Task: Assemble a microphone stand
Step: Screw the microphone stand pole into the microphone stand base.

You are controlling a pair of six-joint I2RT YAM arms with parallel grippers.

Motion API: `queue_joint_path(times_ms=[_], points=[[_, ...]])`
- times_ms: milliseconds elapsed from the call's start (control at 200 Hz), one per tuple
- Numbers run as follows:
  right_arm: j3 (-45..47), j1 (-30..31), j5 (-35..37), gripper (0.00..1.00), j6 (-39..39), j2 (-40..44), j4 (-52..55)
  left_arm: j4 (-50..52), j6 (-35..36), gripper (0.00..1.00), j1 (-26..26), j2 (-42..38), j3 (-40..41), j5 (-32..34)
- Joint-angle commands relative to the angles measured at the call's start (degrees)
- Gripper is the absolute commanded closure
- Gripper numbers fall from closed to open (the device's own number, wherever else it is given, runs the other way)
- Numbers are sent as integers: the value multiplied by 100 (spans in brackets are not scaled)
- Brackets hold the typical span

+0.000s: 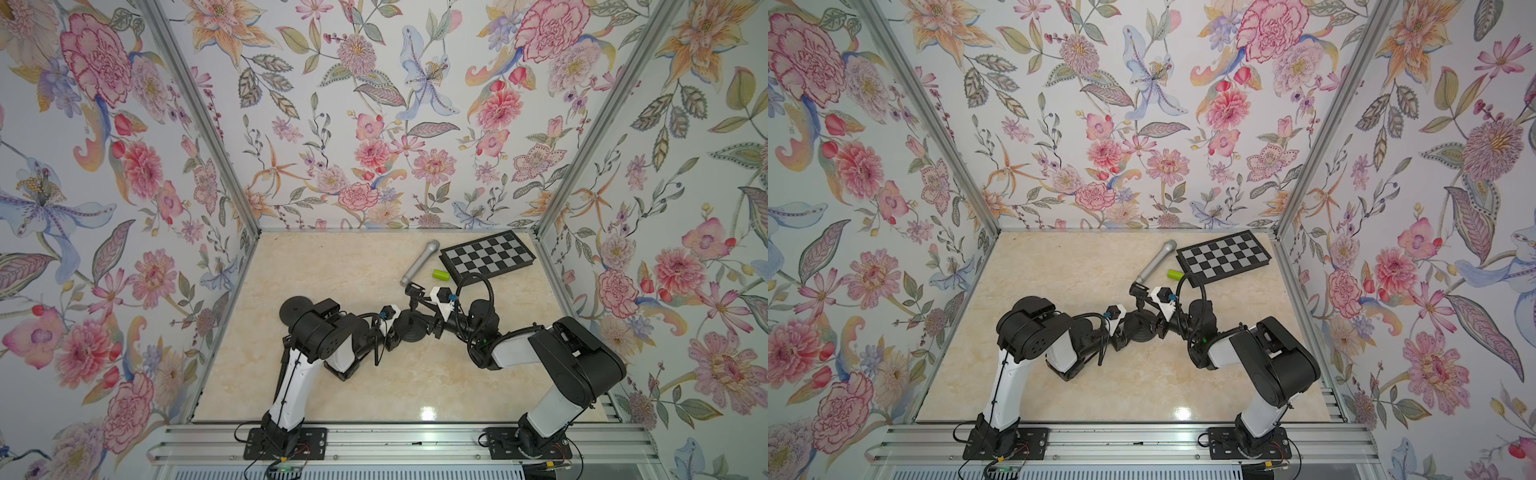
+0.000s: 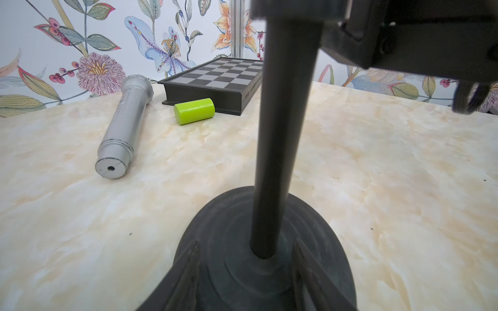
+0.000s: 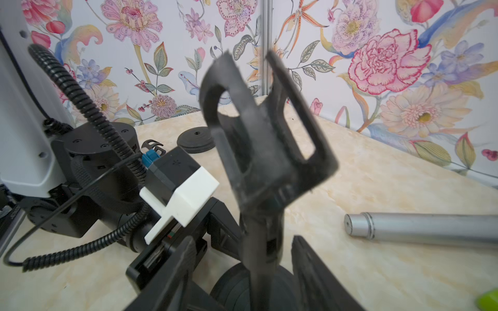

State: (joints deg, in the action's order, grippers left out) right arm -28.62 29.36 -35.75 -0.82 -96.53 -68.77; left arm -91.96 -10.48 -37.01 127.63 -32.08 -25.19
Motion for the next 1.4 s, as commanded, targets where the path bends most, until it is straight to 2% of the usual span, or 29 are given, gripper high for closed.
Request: queue_joint_path(times_ms=[0,70,200,280,310,340,405,480,555,590,651,706,811,886,926,946,986,1011,1036,1076,1156,1211,1396], points=[[-362,-118,-752,43,-86,-196,42,-649,203,45,41,346,125,100],[-512,-161,-699,47,-23,-272,95,-519,209,45,49,296,97,95],[-844,-186,-406,70,104,-398,594,-656,165,46,48,367,110,91],[-714,-123,113,82,233,-375,464,-533,169,46,83,335,63,72],[-616,-78,385,90,276,-353,322,-538,160,46,89,331,83,84],[-501,-3,805,97,361,-330,192,-572,144,47,88,338,109,84],[-225,243,1901,100,516,-272,-62,-686,125,50,86,400,123,60],[136,731,3859,100,790,-296,-448,-572,142,50,116,390,54,13],[297,1659,6019,100,1042,-476,-702,-535,128,51,127,365,71,19],[235,2022,6804,100,1106,-611,-684,-620,96,52,122,393,109,14],[21,2512,7576,100,1063,-897,-669,-732,65,52,128,443,115,32],[-197,2824,7823,100,1025,-1157,-693,-675,81,52,146,432,82,12],[-345,3025,7533,100,932,-1394,-855,-600,92,54,150,378,107,5],[-333,2994,7324,100,777,-1290,-822,-763,81,54,133,429,167,27],[-267,2942,6993,100,541,-1182,-830,-765,86,54,133,438,154,29],[-211,2905,6756,93,396,-1114,-853,-734,96,54,146,427,135,32],[-44,2769,6077,71,90,-952,-910,-648,107,54,155,388,115,21],[106,2657,5375,57,-152,-838,-960,-616,118,54,151,362,121,20],[274,2500,4594,49,-378,-702,-1009,-617,110,54,151,360,135,16],[533,2200,3466,42,-541,-507,-1124,-692,92,54,135,374,178,33],[810,1468,1612,37,-257,-332,-1404,-817,79,54,122,430,191,35],[810,1042,712,37,-69,-294,-1432,-737,114,54,140,392,169,38],[458,260,-509,37,-58,-380,-1362,-831,81,54,116,411,203,47]])
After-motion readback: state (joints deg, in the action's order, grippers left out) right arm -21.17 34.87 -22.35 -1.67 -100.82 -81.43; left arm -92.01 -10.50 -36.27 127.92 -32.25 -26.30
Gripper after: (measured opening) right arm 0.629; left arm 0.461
